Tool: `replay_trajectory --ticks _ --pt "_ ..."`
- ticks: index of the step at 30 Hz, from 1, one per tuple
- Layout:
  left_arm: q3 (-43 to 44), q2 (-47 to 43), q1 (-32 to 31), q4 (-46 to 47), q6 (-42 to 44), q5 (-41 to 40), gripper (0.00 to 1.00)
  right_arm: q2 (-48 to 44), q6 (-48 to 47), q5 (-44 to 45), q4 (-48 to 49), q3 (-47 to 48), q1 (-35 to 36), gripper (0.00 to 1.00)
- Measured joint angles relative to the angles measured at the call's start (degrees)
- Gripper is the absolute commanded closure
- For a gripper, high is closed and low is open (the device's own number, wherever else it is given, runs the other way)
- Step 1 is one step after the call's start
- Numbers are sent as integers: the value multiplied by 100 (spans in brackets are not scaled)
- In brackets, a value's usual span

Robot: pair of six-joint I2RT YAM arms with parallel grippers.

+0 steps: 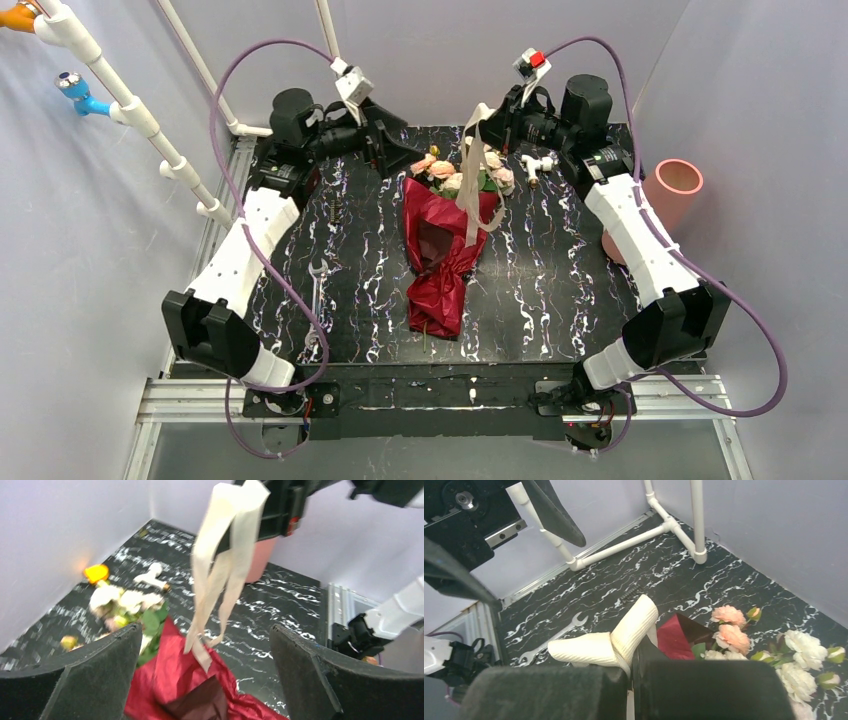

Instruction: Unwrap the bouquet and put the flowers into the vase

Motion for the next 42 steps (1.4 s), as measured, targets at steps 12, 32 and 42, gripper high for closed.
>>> replay_trajectory --ticks 12,32,42 --pt "396 997 -879 1585 -1014 575 2 11 688 -610 372 79 2 99" --pt "232 1499 -1154 2131 -2201 199 100 356 1650 -796 1056 826 17 93" --pt "616 678 -125 -61 -1228 9 100 352 920 -236 337 614 20 19"
